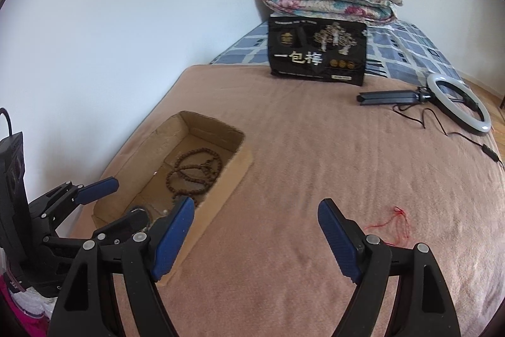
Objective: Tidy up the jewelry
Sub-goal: 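Move both tools toward the jade pendant on red string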
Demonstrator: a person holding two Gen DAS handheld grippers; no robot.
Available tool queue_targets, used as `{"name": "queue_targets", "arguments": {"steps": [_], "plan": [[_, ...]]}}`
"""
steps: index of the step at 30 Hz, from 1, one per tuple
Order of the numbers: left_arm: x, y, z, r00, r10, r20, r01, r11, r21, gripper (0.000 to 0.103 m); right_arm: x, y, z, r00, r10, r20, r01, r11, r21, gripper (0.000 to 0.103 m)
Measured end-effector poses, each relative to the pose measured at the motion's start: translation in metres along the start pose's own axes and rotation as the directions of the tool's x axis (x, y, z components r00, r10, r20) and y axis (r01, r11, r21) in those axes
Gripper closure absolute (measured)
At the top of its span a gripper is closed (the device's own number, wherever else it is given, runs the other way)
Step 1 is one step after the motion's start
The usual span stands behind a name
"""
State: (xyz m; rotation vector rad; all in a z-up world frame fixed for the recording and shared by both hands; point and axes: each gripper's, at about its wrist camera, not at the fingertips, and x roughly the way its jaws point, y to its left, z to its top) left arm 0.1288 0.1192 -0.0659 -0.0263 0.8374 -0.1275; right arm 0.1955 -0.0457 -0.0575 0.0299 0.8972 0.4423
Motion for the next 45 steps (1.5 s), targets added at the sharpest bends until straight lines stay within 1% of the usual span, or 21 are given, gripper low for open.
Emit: {"name": "queue_targets", "arguments": {"steps": [9, 14, 22, 23, 24, 25, 28, 29, 31, 36, 38, 41, 45], "plan": [[0.007, -0.034, 0.008, 0.999, -0.042, 0.001, 0.042, 0.998, 0.044, 0.029, -0.013, -0.051, -0.006, 0.999, -0.04, -0.017, 0.041, 0.998, 0.048, 0.02], [0.013, -0.052, 0.013, 0.998, -0.065, -0.004, 0.065, 0.996, 0.064, 0.029, -0.02, -0.08, -0.016, 0.997, -0.076, -0.028, 0.077, 0.995, 0.056, 0.02], [0.032, -0.093, 0.017, 0.994, -0.106, -0.026, 0.108, 0.985, 0.136, 0.03, -0.025, -0.122, -0.036, 0.993, -0.1, -0.056, 0.103, 0.993, 0.063, 0.021], [0.034, -0.097, 0.017, 0.994, -0.108, -0.03, 0.111, 0.983, 0.144, 0.03, -0.023, -0.126, -0.039, 0.992, -0.105, -0.064, 0.109, 0.992, 0.06, 0.021], [0.037, -0.101, 0.017, 0.993, -0.11, -0.033, 0.114, 0.982, 0.151, 0.033, -0.022, -0.129, -0.041, 0.991, -0.108, -0.073, 0.113, 0.992, 0.058, 0.021], [0.041, -0.106, 0.018, 0.993, -0.112, -0.042, 0.117, 0.981, 0.157, 0.037, -0.019, -0.133, -0.044, 0.99, -0.108, -0.087, 0.113, 0.992, 0.056, 0.024], [0.052, -0.115, 0.019, 0.991, -0.118, -0.06, 0.127, 0.978, 0.164, 0.039, -0.008, -0.14, -0.052, 0.986, -0.094, -0.139, 0.101, 0.994, 0.047, 0.034], [0.055, -0.117, 0.019, 0.991, -0.121, -0.066, 0.13, 0.978, 0.165, 0.042, -0.006, -0.142, -0.055, 0.985, -0.09, -0.15, 0.098, 0.994, 0.043, 0.038], [0.062, -0.122, 0.019, 0.989, -0.126, -0.081, 0.138, 0.976, 0.168, 0.044, 0.003, -0.144, -0.058, 0.981, -0.079, -0.179, 0.086, 0.996, 0.03, 0.042], [0.072, -0.132, 0.02, 0.984, -0.144, -0.101, 0.159, 0.972, 0.173, 0.049, 0.016, -0.149, -0.059, 0.975, -0.059, -0.213, 0.063, 0.998, 0.014, 0.044], [0.075, -0.135, 0.019, 0.983, -0.146, -0.108, 0.163, 0.971, 0.176, 0.05, 0.022, -0.151, -0.058, 0.973, -0.053, -0.223, 0.057, 0.998, 0.014, 0.049], [0.081, -0.138, 0.018, 0.982, -0.146, -0.124, 0.167, 0.969, 0.182, 0.055, 0.035, -0.152, -0.055, 0.968, -0.028, -0.251, 0.033, 0.999, 0.016, 0.053], [0.088, -0.138, 0.015, 0.98, -0.142, -0.14, 0.166, 0.969, 0.184, 0.056, 0.051, -0.153, -0.056, 0.957, -0.016, -0.289, 0.018, 1.0, 0.001, 0.054]]}}
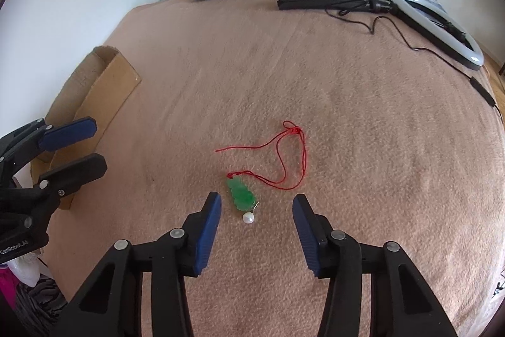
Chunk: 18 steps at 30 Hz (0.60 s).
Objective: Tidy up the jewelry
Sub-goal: 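Move both tools toward the jade pendant on red string, then close the right tool on the green jade pendant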
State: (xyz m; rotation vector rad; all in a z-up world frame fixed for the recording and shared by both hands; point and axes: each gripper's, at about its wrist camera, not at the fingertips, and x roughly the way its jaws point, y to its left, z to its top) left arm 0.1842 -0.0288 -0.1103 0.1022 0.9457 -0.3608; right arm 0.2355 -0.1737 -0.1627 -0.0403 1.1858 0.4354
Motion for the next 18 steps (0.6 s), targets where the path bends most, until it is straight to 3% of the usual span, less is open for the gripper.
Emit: {"name": "queue_targets", "arguments": {"steps": [18], "plan": [[0.019, 0.005, -0.004, 0.999, 0.006, -0.045, -0.007, 1.0, -0.018, 0.059, 0.027, 0.012, 0.01, 0.999, -0.025, -0.03, 0.023, 0.997, -0.076, 0.065]]}}
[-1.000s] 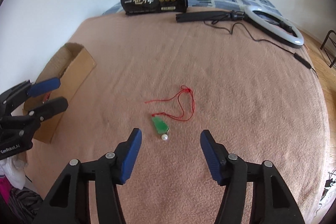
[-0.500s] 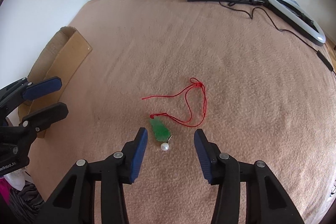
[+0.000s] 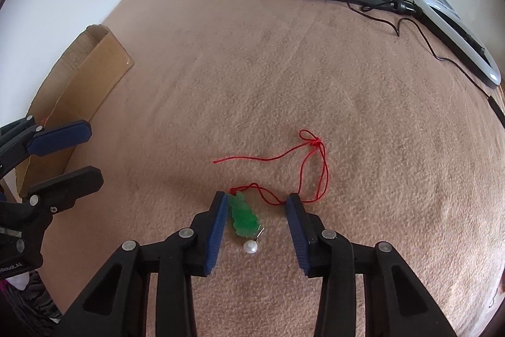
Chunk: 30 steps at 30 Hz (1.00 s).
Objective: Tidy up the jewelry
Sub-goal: 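Close the right tool on the green jade pendant, then close the left tool on the small white pearl bead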
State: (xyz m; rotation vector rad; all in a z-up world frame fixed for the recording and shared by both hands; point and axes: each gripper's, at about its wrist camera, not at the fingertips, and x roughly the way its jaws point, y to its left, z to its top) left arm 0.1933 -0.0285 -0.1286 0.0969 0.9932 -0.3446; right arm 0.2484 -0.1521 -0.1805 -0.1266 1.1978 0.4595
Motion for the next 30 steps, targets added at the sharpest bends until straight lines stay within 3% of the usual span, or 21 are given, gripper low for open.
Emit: {"name": "queue_targets", "arguments": {"steps": [3, 7, 14, 18, 30], "plan": [[0.001, 0.0, 0.0, 1.0, 0.0, -0.003, 0.0, 1.0, -0.002, 0.059, 0.0, 0.0, 0.002, 1.0, 0.026, -0.001, -0.026, 1.0, 0.005, 0.065], [0.002, 0.001, 0.0, 1.0, -0.001, -0.004, 0.001, 1.0, -0.006, 0.059, 0.002, 0.005, 0.002, 1.0, 0.002, -0.011, -0.003, 1.0, -0.029, 0.066], [0.006, -0.001, 0.001, 1.0, -0.015, -0.009, 0.015, 1.0, -0.012, 0.059, 0.002, -0.007, 0.004, 0.999, -0.048, -0.006, 0.048, 0.999, 0.002, 0.091], [0.011, -0.011, 0.003, 0.999, -0.043, -0.012, 0.043, 0.999, -0.004, 0.065, -0.003, -0.023, 0.0, 0.998, -0.059, -0.003, 0.059, 0.998, 0.026, 0.09], [0.042, -0.065, 0.007, 0.994, -0.099, -0.056, 0.103, 0.991, 0.081, 0.065, -0.013, -0.071, -0.019, 0.998, -0.068, 0.003, 0.068, 0.993, 0.096, 0.091]]}}
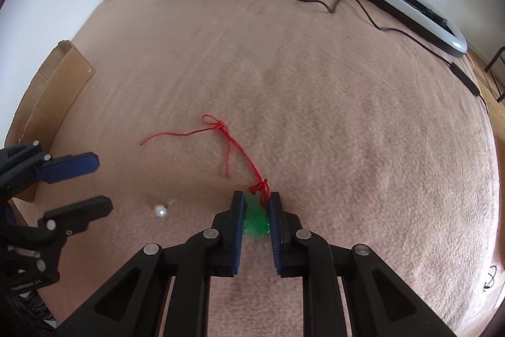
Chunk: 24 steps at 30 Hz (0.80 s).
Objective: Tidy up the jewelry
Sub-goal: 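Close the left tool on the small white pearl bead, then carry the pearl in the left tool and pendant in the right tool to the box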
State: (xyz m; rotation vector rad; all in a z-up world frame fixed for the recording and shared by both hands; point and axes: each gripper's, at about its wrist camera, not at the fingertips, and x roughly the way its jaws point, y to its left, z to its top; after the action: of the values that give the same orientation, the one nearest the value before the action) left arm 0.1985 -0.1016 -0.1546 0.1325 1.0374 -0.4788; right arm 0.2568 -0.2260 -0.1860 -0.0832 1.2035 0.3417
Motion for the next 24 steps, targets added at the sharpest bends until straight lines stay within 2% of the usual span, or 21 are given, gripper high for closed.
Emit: {"name": "queue_targets", "arguments": {"steps": [11, 13, 18, 22, 24], "plan": [[0.025, -0.03, 0.006, 1.0, 0.007, -0.021, -0.006, 0.998, 0.063, 0.066, -0.005, -0.014, -0.011, 1.0, 0.007, 0.008, -0.007, 1.0, 0.012, 0.091], [0.03, -0.033, 0.007, 0.999, 0.015, -0.03, -0.013, 0.998, 0.069, 0.073, -0.006, -0.013, -0.013, 1.0, 0.005, 0.01, -0.006, 1.0, 0.008, 0.091], [0.037, -0.034, 0.008, 0.999, 0.024, -0.031, -0.022, 0.997, 0.078, 0.075, -0.006, -0.015, -0.015, 1.0, 0.009, 0.013, -0.009, 1.0, 0.006, 0.091], [0.039, -0.035, 0.009, 0.999, 0.031, -0.029, -0.029, 0.996, 0.084, 0.092, -0.007, -0.015, -0.016, 1.0, 0.008, 0.016, -0.008, 1.0, 0.008, 0.091], [0.039, -0.035, 0.008, 0.999, 0.03, -0.027, -0.028, 0.996, 0.087, 0.096, -0.008, -0.015, -0.016, 1.0, 0.004, 0.017, -0.004, 1.0, 0.008, 0.091]]}}
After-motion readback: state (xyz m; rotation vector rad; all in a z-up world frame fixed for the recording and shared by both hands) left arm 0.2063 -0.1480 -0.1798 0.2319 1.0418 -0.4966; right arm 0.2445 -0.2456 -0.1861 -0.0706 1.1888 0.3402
